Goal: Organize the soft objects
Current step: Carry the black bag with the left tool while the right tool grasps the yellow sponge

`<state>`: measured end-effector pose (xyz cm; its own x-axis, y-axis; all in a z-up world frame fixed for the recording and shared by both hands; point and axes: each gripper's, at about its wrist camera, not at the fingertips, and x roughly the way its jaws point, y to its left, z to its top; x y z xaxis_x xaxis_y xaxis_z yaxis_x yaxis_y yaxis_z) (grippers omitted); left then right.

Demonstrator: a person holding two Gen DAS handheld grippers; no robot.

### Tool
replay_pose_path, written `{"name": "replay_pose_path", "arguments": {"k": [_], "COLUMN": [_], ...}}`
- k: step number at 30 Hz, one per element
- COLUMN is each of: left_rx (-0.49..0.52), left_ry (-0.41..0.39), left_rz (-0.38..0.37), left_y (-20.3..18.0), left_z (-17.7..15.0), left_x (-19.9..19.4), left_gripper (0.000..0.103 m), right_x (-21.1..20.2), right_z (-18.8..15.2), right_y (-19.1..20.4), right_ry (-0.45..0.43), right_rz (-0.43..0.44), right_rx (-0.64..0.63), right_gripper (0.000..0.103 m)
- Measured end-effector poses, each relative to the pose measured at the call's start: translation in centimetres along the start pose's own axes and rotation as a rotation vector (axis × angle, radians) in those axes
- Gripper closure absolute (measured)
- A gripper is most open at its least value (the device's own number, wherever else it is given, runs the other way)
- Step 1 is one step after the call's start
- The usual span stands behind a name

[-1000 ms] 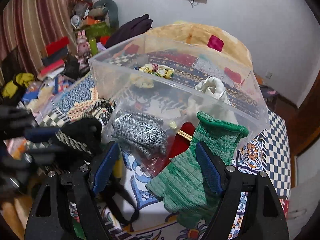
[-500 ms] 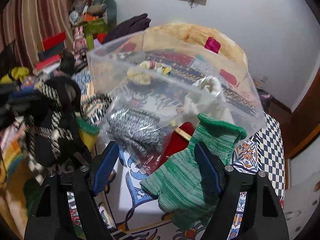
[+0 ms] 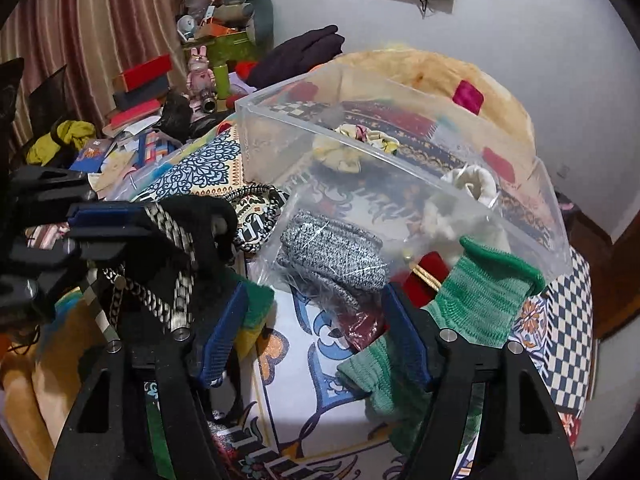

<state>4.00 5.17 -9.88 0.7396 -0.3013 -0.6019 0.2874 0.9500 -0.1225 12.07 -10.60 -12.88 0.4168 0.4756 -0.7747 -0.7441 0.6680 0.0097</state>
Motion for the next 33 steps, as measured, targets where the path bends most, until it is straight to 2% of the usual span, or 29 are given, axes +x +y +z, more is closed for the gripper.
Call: {"name": "replay_pose_path", "arguments": {"k": [4,10,14,19,27,30,33], "left_rx": [-0.014,-0.022,-0.028,-0.039,-0.015,-0.022,-0.034], "left_ry": [-0.034,-0.054,-0.101,-0.149,-0.171,-0.162,-0.146], "left_rz": [0.037,0.090,0.132,0.124,0.198,0.202,0.201], "left_y": [0.7,1.4,1.8,1.9,1.2,1.2,1.3], "left_z": [0.7,1.7,2.5,4.1,4.9,4.7,4.3], "left_x": [-1.2,-2.1,-3.2,-4.5,-4.8,-4.6,-4.3], "left_gripper": [0.093,0.094,0.094,0.094,0.094,0.094,0.094], "right_x": [0.3,-0.3,-0.8,-0.6,-3.1,-2.5,-0.7], "right_z": [0.0,-0.1,-0.1,0.0,1.0,1.2,1.0], "right_y": [-0.1,0.2,0.1,0.7,1.0,2.2,3.0], "right_ry": [0.005,-0.005,-0.015,-0.017,-0.081,-0.064,-0.009], "right_rz": [0.003,-0.038,-0.050,-0.086,0.022,0.071,0.103], "right_rx": [0.011,0.001,0.001,-0.021,0.029,0.008,0.000], "right_gripper": [0.036,0.037,0.037,0.037,0.037,0.038,0.050]}}
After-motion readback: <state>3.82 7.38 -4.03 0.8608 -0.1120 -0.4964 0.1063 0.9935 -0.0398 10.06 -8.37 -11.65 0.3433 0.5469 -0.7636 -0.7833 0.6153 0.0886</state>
